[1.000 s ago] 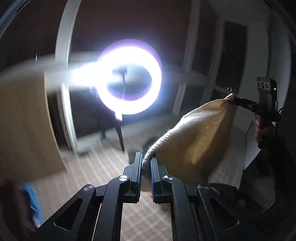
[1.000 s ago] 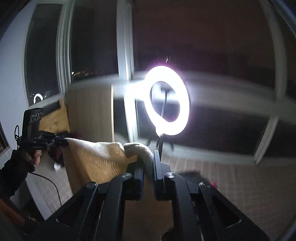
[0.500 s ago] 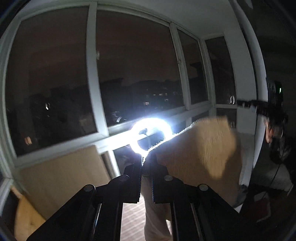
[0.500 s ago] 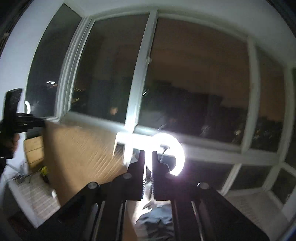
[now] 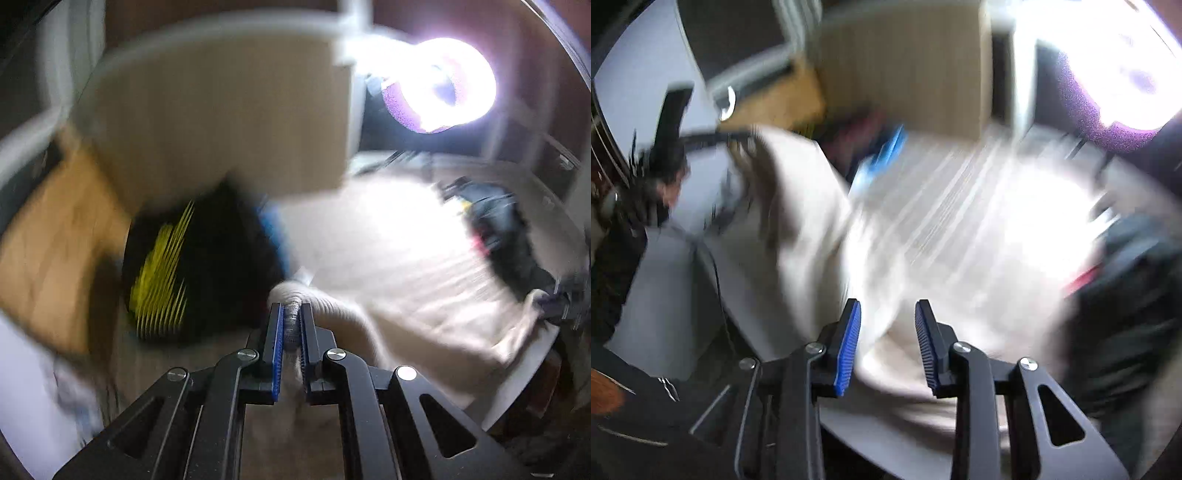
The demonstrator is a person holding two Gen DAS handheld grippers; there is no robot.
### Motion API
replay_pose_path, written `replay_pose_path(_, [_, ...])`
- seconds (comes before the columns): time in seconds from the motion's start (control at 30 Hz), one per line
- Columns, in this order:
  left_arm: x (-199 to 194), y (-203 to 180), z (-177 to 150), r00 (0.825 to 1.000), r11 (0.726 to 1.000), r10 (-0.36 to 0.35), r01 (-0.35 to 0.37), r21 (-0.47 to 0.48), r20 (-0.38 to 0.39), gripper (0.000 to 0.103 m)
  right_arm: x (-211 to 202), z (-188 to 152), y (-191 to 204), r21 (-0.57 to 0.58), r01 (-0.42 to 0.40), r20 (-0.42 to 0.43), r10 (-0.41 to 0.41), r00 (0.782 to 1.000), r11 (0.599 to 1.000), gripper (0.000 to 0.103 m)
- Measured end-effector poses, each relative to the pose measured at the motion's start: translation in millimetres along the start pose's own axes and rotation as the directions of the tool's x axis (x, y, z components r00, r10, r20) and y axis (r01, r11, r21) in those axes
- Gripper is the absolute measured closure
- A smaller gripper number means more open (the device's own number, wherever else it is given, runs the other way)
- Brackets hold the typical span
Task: Fold clothes
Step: 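Lay the cardigan down on the rug and open both grippers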
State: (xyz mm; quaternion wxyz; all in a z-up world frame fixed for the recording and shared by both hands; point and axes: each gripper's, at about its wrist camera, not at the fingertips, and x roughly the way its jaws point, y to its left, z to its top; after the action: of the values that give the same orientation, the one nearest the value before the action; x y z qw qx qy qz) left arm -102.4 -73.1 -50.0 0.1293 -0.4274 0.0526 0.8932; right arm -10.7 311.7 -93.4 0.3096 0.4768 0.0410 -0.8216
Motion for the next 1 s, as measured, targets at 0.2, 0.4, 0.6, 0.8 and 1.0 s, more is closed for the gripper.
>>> replay_pose_path(0.2, [14.5, 44.4, -52.8, 0.995, 0.996, 0.025, -0.033, -0.085, -0.100, 0.096, 99.0, 7.0, -6.5, 0.066, -0.053, -0.080, 0.058, 0.995, 0.996, 0.067])
replay_pose_path(0.4, [16.9, 49.4, -60.5, 0.992, 0.993, 0.023, -0.036, -0.109, -0.121, 0.096, 130.9, 33.9, -8.1, 0.040, -0.048, -0.118, 0.053, 0.992, 0.998, 0.058])
replay_pose_path(0.6, [18.5, 39.9, -55.6, 0.993, 0.995, 0.010, -0.021, -0.093, -0.117, 0.096, 169.0, 39.1, 8.0, -0.066, 0.008, -0.192, -0.021, 0.981, 0.998, 0.058])
replay_pose_path(0.8, [-2.5, 27.4, -51.4, 0.995, 0.999, -0.010, 0.005, -0.051, -0.099, 0.096, 103.6, 33.2, -2.3, 0.032, -0.087, -0.053, 0.088, 0.995, 0.996, 0.094])
replay_pose_path(1.0, [-26.8, -13.7, -54.7, 0.992, 0.995, -0.096, 0.098, 0.020, -0.086, 0.095, -20.0, -6.7, -33.9, 0.146, -0.040, 0.052, 0.032, 0.998, 0.989, 0.095])
